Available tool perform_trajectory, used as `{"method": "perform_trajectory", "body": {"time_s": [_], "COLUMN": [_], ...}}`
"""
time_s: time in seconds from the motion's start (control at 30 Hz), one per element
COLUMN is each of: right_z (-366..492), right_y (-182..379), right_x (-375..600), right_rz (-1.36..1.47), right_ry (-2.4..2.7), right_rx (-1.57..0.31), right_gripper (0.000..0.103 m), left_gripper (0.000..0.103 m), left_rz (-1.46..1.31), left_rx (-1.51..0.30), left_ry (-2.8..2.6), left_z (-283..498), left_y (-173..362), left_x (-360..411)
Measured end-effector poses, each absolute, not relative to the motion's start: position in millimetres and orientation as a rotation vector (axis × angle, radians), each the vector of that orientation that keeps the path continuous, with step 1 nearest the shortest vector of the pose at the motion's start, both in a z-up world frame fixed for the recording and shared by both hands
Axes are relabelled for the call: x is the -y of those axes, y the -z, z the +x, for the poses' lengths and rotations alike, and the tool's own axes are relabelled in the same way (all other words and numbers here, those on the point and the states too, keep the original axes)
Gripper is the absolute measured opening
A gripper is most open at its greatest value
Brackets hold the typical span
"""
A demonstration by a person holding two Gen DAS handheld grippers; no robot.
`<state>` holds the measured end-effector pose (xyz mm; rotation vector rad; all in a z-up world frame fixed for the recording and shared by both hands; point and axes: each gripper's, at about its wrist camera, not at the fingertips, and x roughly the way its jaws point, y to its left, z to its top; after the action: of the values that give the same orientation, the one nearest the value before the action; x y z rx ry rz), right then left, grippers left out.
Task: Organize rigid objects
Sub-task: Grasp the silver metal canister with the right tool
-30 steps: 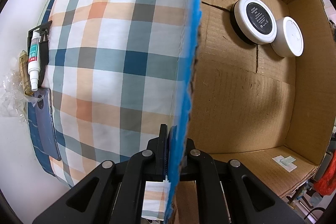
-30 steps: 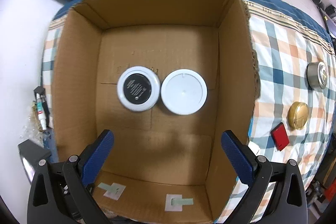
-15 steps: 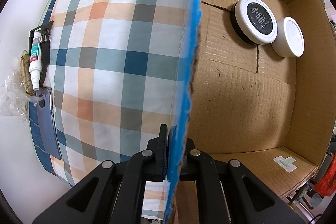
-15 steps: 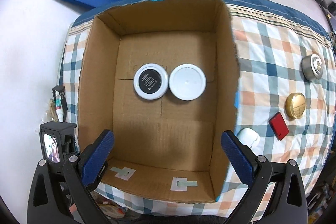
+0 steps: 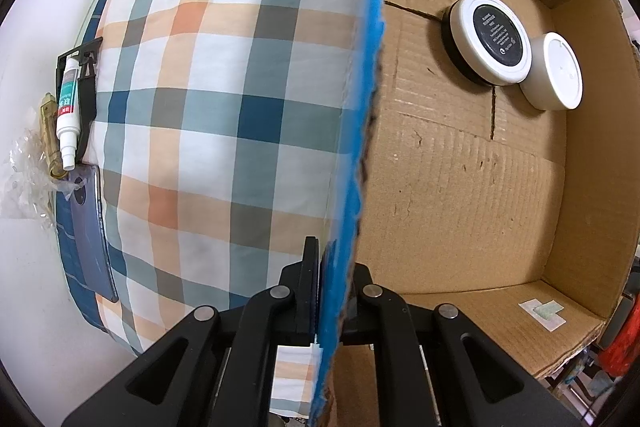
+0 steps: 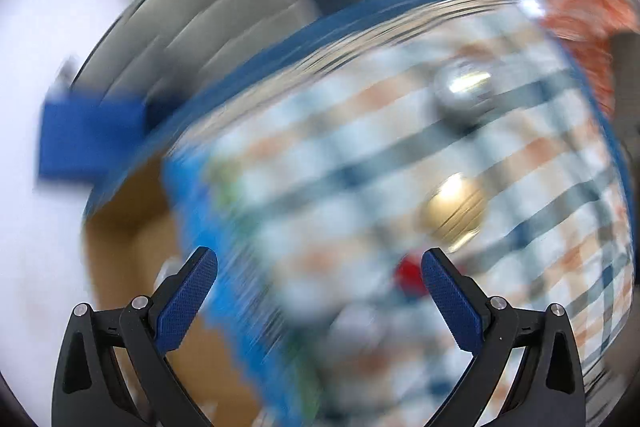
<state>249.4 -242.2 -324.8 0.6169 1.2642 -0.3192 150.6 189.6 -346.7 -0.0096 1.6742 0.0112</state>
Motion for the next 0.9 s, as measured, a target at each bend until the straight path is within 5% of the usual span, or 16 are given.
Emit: {"method": "perform_trajectory", "body": {"time_s": [0.33,0.47,0.53,0.9], "right_z": [282,299,299,293], "right_y": [428,452,456,456], "right_x": [360,367,369,258], "right_rz": [0.747,0.708,0.707,0.591], "right_ry": [0.612,0.685,0.702,0.311], "right_rx": [-1.082,-1.114,-1.107,-1.447], "right_gripper": [0.102,0.077,0.074,0.074], "left_gripper": [0.006,0.006,0.006,0.005], "left_rz": [-0.008,-0.011,-0.009,0.003], "left_rx": [-1.689,-1.694,-1.694,-1.696], "left_ry": [-0.019,-0.018,-0.016,-0.002], "left_z": [155,157,158,159], "left_y": [352,353,353,357], "left_x": [-189,-189,-188,-187]}}
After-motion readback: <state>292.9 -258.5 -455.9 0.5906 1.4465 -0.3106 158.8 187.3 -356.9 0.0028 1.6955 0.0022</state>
